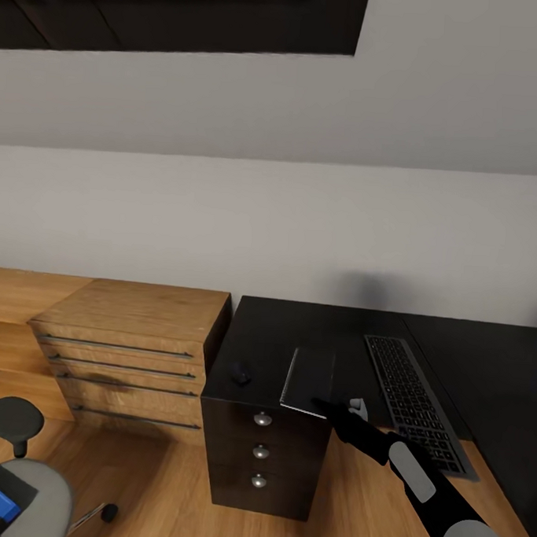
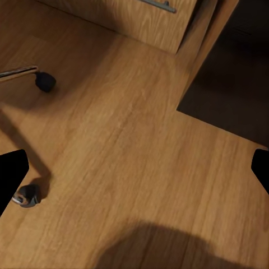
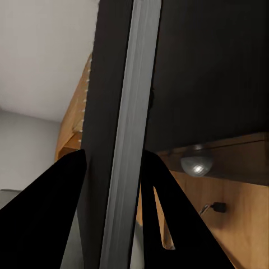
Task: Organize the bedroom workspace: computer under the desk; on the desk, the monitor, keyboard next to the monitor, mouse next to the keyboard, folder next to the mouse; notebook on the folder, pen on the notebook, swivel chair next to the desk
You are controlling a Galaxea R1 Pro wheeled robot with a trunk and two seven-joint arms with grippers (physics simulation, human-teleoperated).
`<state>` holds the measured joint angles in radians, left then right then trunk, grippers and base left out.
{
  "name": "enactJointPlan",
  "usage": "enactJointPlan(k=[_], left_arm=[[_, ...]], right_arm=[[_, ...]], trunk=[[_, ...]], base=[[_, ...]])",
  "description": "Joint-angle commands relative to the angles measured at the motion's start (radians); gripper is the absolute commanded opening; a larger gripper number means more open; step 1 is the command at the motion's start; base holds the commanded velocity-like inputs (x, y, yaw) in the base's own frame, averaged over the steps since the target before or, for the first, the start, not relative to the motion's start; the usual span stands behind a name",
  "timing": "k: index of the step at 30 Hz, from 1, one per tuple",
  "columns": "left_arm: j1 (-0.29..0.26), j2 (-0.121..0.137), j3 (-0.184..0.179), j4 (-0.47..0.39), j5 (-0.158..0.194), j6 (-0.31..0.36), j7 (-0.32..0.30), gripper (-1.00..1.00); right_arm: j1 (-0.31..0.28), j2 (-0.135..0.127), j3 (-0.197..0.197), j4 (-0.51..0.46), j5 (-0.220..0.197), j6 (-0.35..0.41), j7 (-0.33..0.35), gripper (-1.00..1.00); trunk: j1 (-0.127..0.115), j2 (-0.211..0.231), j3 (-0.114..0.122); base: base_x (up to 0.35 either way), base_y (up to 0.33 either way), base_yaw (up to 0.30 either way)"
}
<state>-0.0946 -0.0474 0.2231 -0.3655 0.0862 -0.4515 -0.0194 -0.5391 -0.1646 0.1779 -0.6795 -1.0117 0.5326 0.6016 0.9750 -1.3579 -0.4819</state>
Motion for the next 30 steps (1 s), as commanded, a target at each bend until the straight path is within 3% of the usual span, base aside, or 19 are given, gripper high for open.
enactJointPlan(k=[1,27,30], left_arm=[[-0.001,0.000,-0.001,0.000,0.009,-0.003,-0.002,1.00],[-0.001,0.000,-0.001,0.000,0.009,-0.003,-0.002,1.00],[-0.001,0.000,-0.001,0.000,0.009,-0.003,-0.002,1.00]], right_arm=[[-0.001,-0.001,0.003,0.000,-0.010,0.004,0.000,-1.00],[-0.001,-0.001,0.003,0.000,-0.010,0.004,0.000,-1.00],[-0.001,-0.001,0.003,0.000,-0.010,0.004,0.000,-1.00]], trunk=[[0.004,-0.008,-0.004],[0.104,-0.190,-0.086],[0.104,-0.190,-0.086]], base=[[0.000,0.000,0.000],[0.000,0.000,0.000],[0.000,0.000,0.000]])
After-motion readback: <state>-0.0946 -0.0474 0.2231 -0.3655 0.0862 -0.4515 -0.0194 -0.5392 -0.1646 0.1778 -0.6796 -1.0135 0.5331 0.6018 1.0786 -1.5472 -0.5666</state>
